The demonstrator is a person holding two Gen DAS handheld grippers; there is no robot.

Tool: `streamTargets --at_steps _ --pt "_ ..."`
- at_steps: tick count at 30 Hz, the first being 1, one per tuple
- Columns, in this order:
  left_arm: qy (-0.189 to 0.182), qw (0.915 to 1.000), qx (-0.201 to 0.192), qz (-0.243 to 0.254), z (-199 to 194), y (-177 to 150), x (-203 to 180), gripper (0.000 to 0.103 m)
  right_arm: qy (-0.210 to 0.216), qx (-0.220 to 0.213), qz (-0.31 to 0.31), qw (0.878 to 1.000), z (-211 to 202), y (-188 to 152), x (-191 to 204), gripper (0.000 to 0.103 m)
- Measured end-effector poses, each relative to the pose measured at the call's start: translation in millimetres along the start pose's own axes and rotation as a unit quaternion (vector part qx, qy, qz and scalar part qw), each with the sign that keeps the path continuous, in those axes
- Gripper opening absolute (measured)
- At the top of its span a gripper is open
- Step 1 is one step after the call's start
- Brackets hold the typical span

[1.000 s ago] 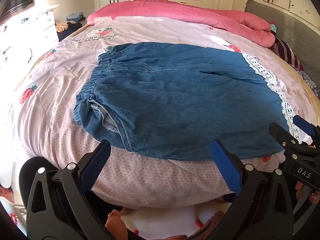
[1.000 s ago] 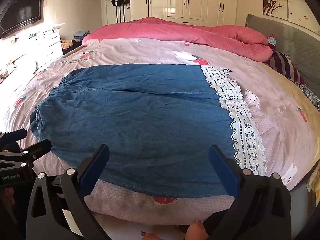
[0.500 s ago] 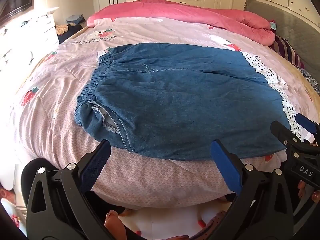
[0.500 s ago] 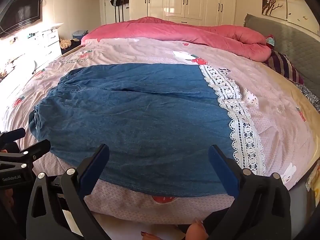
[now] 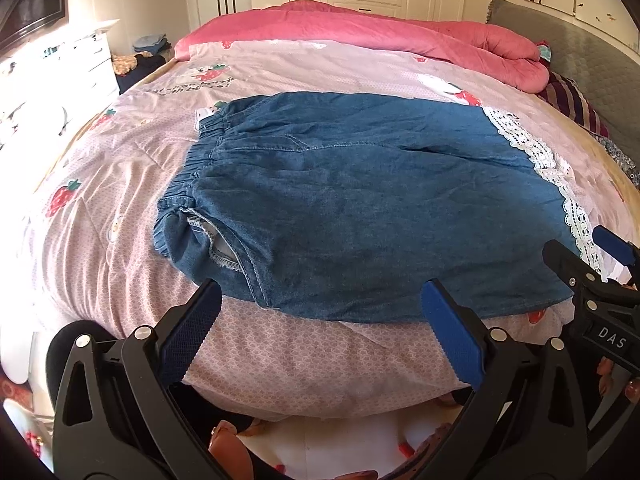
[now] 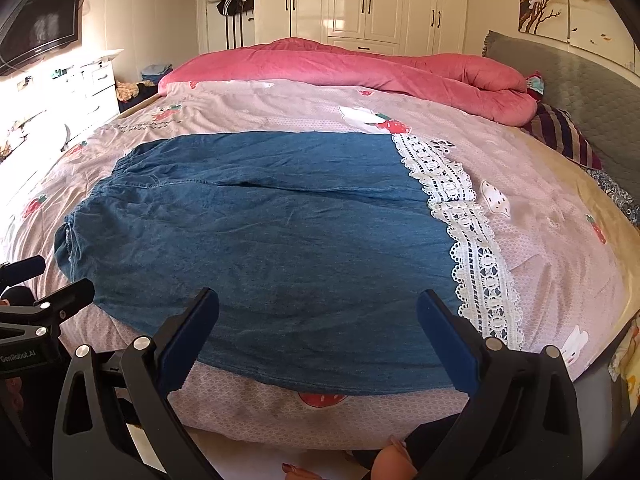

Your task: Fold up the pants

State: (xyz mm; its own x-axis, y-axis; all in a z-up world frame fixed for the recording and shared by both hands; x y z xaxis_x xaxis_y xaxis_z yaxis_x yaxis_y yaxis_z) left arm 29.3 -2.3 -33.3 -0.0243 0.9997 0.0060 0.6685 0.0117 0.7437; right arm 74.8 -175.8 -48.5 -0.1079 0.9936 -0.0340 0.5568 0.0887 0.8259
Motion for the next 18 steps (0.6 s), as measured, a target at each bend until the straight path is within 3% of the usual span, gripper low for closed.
streamTargets --at_steps 18 --pt "0.004 1.0000 0.004 -0.001 1.5 -3.3 3.3 0.094 0.002 0.004 0.004 1.000 3.0 -2.6 1.6 0.099"
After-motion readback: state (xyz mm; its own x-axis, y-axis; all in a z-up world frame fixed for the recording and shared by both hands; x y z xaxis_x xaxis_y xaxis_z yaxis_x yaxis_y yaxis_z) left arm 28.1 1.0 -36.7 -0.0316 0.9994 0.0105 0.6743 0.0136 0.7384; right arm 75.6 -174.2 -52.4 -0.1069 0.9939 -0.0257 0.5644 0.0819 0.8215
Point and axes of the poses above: each gripper's, at about its wrist camera, not at the fingertips, and z roughly the way its jaws point, x to its left, y to its top, the point moved 5 cm from there along z, roughly the way its jaws point, and after that the axes turned 7 degrees about -x, right-handed, at the moved point
